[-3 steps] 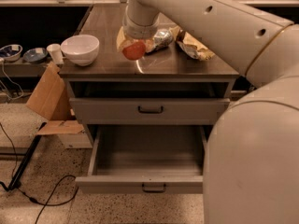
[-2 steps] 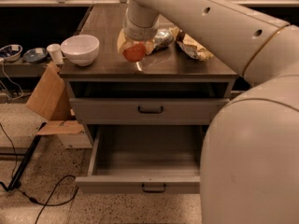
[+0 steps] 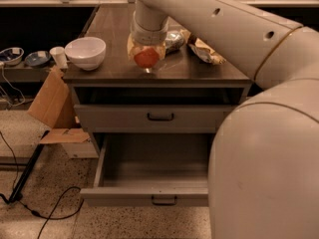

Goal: Pick apple from middle drawer and place on counter

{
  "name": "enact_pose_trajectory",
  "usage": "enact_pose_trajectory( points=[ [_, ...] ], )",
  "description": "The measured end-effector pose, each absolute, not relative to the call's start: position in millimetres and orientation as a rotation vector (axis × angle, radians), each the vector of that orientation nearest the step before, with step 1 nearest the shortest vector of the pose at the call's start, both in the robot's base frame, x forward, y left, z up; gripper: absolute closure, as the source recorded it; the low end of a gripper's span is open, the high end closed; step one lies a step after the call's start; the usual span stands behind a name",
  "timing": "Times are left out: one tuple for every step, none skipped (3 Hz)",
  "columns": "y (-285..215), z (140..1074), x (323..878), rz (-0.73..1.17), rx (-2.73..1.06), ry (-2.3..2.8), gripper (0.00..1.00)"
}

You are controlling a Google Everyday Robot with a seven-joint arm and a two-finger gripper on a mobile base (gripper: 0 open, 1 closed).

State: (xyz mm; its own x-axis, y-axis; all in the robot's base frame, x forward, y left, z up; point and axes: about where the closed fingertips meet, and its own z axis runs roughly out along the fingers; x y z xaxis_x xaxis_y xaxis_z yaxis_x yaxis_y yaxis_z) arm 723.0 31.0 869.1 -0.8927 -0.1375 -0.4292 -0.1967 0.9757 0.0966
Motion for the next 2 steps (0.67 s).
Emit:
enact_pose_trajectory(
  points=[
    [30.3,871.7,722.8,0.181,-0.228,2.703,0.0],
    [30.3,871.7,722.8,0.181,-0.228,2.703,0.0]
  ],
)
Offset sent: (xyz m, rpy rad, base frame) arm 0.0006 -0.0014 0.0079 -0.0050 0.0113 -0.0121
